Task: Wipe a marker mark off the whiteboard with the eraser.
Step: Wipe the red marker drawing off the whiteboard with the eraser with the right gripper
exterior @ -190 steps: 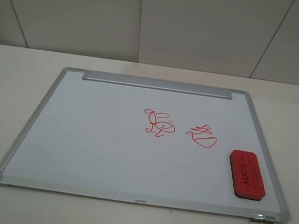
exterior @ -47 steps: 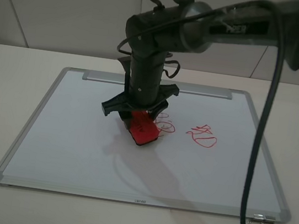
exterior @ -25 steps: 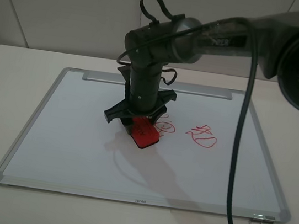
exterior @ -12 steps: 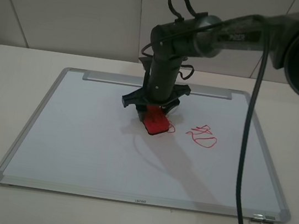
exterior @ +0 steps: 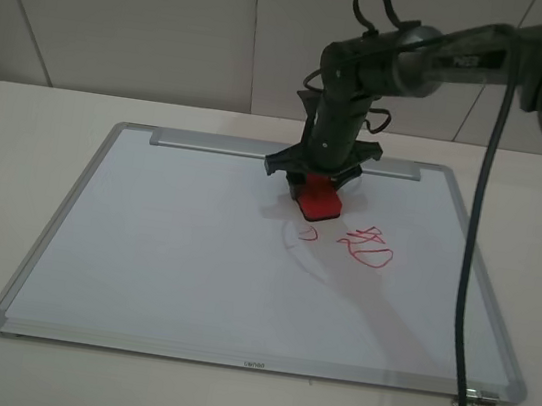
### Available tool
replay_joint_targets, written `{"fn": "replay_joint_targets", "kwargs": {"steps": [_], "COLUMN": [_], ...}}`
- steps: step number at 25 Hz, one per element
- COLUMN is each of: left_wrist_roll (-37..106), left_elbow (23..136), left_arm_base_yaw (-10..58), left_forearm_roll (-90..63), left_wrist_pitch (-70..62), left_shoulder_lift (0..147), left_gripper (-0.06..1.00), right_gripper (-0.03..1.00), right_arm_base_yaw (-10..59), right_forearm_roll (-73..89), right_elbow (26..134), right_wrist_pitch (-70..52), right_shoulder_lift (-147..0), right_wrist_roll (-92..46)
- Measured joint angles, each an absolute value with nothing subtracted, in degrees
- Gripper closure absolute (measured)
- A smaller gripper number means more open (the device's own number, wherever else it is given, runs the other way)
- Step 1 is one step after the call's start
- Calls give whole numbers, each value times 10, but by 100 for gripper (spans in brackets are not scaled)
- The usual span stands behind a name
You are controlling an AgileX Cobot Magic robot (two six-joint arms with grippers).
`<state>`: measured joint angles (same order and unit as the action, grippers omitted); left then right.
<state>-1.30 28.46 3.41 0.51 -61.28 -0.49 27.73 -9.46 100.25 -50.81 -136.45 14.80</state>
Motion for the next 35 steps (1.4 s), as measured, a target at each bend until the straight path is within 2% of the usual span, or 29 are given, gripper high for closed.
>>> {"fn": "replay_joint_targets", "kwargs": {"steps": [12, 20, 28, 35], "left_wrist_roll": [-13, -13, -13, -13], "left_elbow": [285, 285, 285, 285], "left_arm_base_yaw": [34, 34, 34, 34], "left_forearm_roll": [5, 5, 5, 5], "left_wrist_pitch": [-613, -613, -613, -613], "left_shoulder_lift": [-5, -5, -5, -5], "left_gripper": [17, 17, 17, 17], "right_gripper": [47, 47, 47, 47], "right_arm_base_yaw": [272, 296, 319, 361], "right_forearm_roll": [-86, -95, -91, -86], "right_elbow": [1003, 1003, 941, 928], "right_wrist_pitch": [-511, -544, -525, -536], "right_shoulder_lift": [-1366, -1366, -1336, -1330], "right_wrist_roll": [147, 150, 150, 150]}}
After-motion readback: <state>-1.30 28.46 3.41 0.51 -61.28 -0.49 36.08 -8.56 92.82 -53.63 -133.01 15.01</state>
